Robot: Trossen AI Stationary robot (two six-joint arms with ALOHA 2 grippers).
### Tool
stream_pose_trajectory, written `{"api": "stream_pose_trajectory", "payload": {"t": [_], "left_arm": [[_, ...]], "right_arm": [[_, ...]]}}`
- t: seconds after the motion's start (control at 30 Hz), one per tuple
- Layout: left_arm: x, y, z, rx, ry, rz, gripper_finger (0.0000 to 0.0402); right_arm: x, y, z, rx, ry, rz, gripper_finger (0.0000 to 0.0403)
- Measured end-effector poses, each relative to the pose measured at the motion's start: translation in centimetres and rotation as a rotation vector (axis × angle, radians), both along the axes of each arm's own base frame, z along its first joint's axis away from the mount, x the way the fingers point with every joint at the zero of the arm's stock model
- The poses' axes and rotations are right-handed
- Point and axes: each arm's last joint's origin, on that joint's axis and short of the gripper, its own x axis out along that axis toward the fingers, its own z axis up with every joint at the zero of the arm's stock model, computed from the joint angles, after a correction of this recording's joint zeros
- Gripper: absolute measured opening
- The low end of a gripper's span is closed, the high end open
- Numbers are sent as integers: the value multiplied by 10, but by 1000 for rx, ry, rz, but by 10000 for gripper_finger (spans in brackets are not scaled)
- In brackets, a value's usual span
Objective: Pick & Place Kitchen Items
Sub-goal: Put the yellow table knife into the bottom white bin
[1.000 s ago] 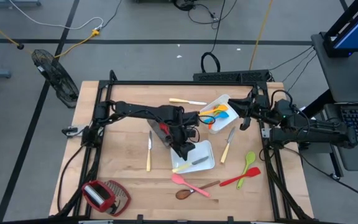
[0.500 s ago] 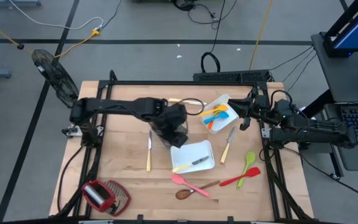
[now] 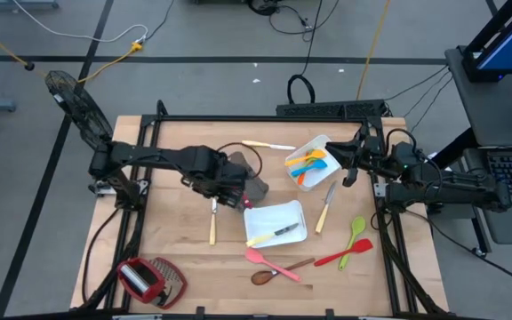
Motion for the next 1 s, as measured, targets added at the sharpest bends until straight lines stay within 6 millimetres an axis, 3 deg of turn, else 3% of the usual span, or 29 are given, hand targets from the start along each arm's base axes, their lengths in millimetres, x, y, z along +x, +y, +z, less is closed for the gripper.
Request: {"api": "stream_pose_trajectory", "payload": {"t": [0.33,0.6,1.0], "left_arm": [[-11,-17,-55,-67,123,78,212],[-22,-31,-91,-135,94,105,212],[-38,-49,-128,-146,-64,153,212]], "right_arm": [[0,0,-1,14,2,5,47],[0,0,-2,12,16,1,47],[0,0,-4,21,32,1,47]]}}
